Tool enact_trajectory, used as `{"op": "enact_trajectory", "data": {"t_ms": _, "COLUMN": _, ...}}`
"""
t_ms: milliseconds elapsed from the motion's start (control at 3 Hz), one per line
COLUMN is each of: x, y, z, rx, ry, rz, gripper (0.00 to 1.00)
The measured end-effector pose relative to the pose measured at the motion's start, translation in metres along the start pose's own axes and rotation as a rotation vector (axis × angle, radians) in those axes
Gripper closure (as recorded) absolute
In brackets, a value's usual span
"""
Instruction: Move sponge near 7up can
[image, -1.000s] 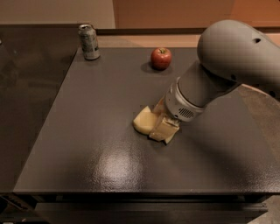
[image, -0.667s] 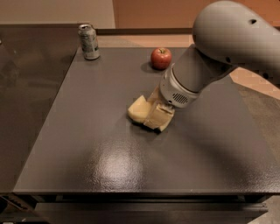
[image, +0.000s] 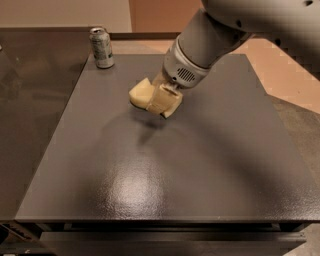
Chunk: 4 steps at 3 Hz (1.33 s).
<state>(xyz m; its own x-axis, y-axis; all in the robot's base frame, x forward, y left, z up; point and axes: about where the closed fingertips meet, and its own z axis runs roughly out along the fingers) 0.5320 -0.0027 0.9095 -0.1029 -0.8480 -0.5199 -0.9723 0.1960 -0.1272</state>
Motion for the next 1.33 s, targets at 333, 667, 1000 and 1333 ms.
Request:
{"op": "enact_trajectory", "data": {"t_ms": 333, "x": -0.022, "y": -0.028, "z": 0.012, "rx": 0.033, "ry": -0.011, "rz": 0.004, "gripper": 1.0}}
{"op": "enact_trajectory", "data": {"t_ms": 667, "x": -0.036, "y": -0.063, "z": 0.028, "rx": 0.055, "ry": -0.012, "rz": 0.027, "gripper": 1.0}}
{"op": "enact_trajectory", "data": {"t_ms": 1000, "x": -0.047, "y": -0.098, "z": 0.047, "rx": 0.07, "ry": -0.008, "rz": 0.046, "gripper": 1.0}}
{"op": "enact_trajectory", "data": {"t_ms": 1333, "x": -0.058, "y": -0.12, "z": 0.067, "rx": 0.069, "ry": -0.018, "rz": 0.049, "gripper": 1.0}}
